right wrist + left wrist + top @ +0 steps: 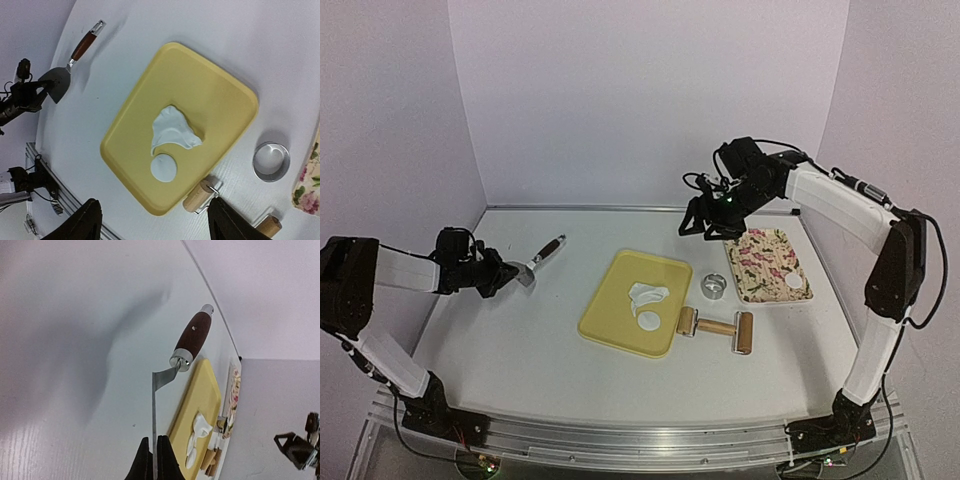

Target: Roll out the dumpling wrappers from the dough

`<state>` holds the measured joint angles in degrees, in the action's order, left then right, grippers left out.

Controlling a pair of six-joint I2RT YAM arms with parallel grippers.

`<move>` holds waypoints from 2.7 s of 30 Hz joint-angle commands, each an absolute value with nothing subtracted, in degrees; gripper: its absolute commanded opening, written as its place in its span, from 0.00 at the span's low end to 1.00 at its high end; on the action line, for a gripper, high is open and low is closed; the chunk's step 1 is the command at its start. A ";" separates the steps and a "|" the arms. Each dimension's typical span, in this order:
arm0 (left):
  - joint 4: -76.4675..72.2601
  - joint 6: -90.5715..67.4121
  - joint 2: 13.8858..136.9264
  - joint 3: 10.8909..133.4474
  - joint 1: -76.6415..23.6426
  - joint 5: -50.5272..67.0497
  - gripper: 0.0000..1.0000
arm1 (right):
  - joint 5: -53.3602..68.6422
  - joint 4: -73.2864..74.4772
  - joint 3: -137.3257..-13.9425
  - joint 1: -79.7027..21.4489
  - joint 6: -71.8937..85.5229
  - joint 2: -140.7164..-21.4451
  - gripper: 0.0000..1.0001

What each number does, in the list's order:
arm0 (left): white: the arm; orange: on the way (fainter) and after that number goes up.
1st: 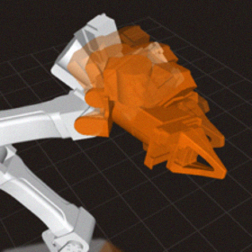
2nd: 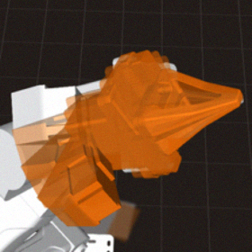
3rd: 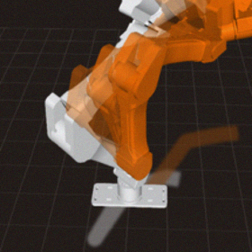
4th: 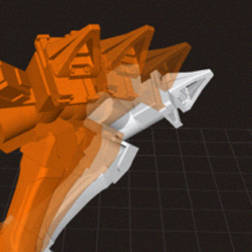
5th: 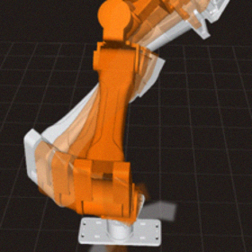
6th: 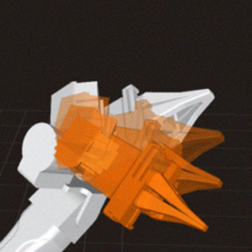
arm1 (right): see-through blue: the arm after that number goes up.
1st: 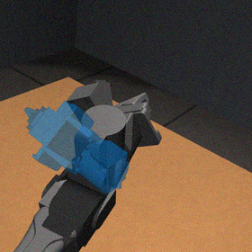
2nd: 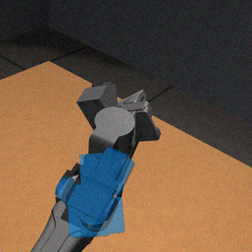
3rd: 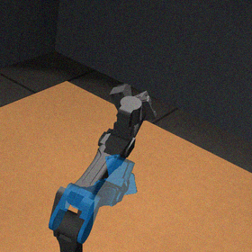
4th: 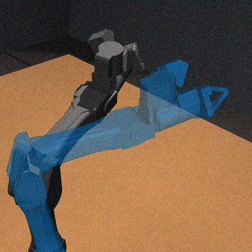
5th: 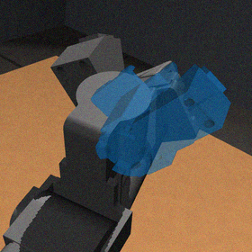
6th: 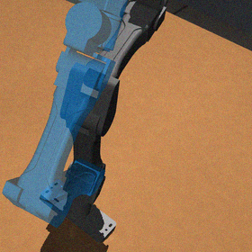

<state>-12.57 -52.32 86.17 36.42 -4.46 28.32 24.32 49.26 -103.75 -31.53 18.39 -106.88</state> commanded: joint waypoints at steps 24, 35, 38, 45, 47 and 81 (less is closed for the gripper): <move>-6.14 -38.18 90.40 54.84 -19.36 74.77 0.00 | 62.23 30.24 -91.76 -32.27 23.49 -105.52 0.86; -2.69 -36.02 91.96 56.41 -20.36 74.80 0.00 | 68.16 24.87 -94.73 -34.25 27.94 -108.94 0.59; -2.00 -35.71 92.38 56.75 -20.42 74.41 0.00 | 68.55 24.64 -95.02 -34.60 28.18 -109.29 0.52; 1.85 -33.13 93.73 58.24 -20.70 73.48 0.00 | 66.28 23.86 -94.07 -34.58 28.65 -108.93 0.16; 4.15 -31.35 94.17 59.08 -20.74 72.99 0.00 | 63.62 23.74 -93.81 -34.59 28.74 -108.54 0.04; 29.46 -23.89 108.43 75.44 -29.30 25.72 0.74 | 25.12 65.04 -88.97 -29.66 34.94 -90.24 0.00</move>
